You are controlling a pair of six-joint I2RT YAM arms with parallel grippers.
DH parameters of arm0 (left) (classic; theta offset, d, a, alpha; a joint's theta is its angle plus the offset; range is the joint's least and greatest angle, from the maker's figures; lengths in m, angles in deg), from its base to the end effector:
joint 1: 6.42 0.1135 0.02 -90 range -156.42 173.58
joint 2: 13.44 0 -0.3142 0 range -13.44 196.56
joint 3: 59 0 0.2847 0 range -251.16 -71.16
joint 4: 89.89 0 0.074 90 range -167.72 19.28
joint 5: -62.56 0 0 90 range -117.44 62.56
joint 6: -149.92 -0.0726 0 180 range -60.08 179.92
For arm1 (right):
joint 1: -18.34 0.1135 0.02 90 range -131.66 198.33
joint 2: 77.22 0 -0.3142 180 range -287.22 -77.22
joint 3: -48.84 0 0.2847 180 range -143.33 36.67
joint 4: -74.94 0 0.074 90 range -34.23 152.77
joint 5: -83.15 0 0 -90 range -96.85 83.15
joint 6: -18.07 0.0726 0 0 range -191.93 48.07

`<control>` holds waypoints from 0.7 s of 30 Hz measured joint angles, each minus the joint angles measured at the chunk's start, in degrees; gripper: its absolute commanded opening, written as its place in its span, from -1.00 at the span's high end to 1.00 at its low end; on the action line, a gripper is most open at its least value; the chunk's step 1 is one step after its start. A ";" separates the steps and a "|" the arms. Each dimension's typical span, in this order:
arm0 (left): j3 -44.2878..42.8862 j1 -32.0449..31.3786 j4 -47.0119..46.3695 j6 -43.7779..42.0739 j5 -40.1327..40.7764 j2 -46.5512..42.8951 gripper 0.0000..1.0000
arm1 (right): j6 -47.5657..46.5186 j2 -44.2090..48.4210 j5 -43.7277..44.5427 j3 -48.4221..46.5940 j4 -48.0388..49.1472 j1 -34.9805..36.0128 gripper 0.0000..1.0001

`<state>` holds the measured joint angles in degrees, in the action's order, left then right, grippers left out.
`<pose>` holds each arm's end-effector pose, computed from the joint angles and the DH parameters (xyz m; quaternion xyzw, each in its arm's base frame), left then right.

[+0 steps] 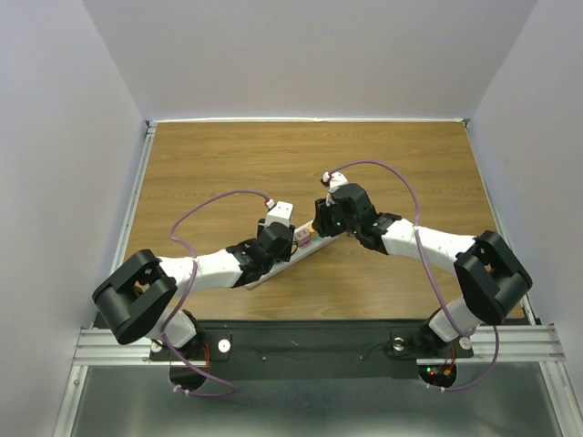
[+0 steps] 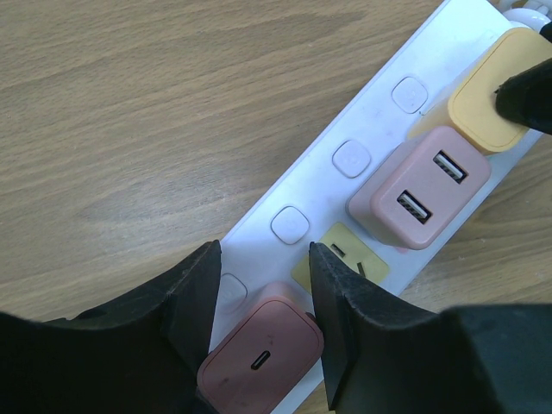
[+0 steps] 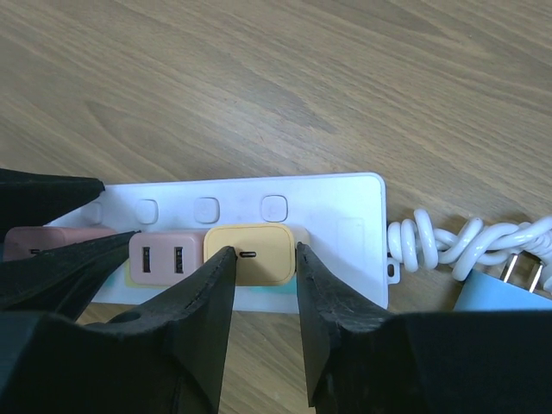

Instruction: Insert the plug

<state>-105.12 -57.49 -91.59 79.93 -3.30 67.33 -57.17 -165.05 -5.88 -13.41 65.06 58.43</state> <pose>0.2251 -0.2314 0.1855 0.1338 0.8546 -0.1219 0.4868 0.2948 0.2465 0.2195 -0.1911 0.8680 0.2043 0.4101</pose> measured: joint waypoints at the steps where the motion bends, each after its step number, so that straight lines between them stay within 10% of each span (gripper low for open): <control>1: -0.07 0.00 0.04 -0.02 0.02 0.02 -0.08 | 0.00 0.00 -0.02 0.07 0.17 0.00 0.24; 21: -0.35 -0.11 0.44 -0.20 0.07 0.17 -0.08 | 4.17 -0.57 -1.97 2.16 1.92 -0.02 0.29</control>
<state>-105.47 -57.59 -91.16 79.74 -3.23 67.51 -52.99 -165.62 -7.84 -11.25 66.98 58.41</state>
